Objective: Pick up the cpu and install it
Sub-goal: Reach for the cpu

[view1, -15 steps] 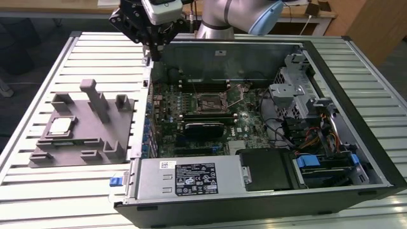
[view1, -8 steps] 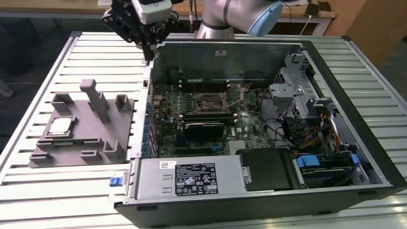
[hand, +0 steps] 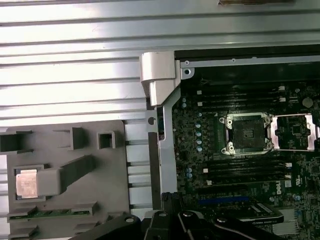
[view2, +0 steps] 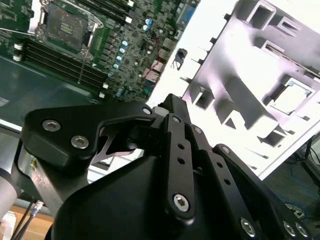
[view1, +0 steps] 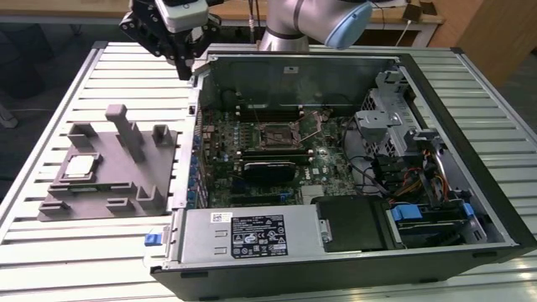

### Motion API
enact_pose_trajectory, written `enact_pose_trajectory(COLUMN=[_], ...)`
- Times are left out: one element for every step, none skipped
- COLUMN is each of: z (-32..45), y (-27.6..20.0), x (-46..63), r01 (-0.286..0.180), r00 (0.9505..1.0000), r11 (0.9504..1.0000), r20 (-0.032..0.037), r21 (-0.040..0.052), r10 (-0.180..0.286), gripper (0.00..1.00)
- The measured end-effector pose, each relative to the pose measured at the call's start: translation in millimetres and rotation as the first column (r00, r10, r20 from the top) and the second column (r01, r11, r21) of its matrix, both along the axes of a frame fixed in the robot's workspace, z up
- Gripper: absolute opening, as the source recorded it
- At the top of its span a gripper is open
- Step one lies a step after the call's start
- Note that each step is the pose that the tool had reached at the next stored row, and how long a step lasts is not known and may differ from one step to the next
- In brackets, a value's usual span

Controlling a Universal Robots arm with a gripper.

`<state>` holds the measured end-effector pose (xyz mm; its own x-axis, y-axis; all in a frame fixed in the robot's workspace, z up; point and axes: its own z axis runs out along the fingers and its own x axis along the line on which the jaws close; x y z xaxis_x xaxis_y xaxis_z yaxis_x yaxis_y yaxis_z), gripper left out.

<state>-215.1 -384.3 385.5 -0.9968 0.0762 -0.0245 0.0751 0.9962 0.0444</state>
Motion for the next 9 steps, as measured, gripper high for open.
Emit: enact_pose_trajectory(z=[-0.2, -0.5, -0.7, -1.0, -1.2, -1.6, -1.9, -2.3, -2.8], y=[0.0, 0.0, 0.0, 0.0, 0.0, 0.0, 0.0, 0.0, 0.0], x=[-2.8, -5.7, -8.3, -11.0, -13.7, -16.2, -18.7, -21.3, -23.6], r01=[0.0, 0.0, 0.0, 0.0, 0.0, 0.0, 0.0, 0.0, 0.0], r00=[1.0, 1.0, 1.0, 1.0, 1.0, 1.0, 1.0, 1.0, 1.0], r11=[1.0, 1.0, 1.0, 1.0, 1.0, 1.0, 1.0, 1.0, 1.0], r20=[0.0, 0.0, 0.0, -0.0001, -0.0001, 0.0, 0.0, 0.0, 0.0], r21=[0.0, 0.0, 0.0, -0.0001, -0.0001, -0.0001, -0.0001, -0.0001, 0.0], r10=[0.0, 0.0, 0.0, 0.0, 0.0, 0.0, 0.0, 0.0, 0.0], gripper=[0.11, 0.11, 0.11, 0.11, 0.11, 0.11, 0.11, 0.11, 0.11])
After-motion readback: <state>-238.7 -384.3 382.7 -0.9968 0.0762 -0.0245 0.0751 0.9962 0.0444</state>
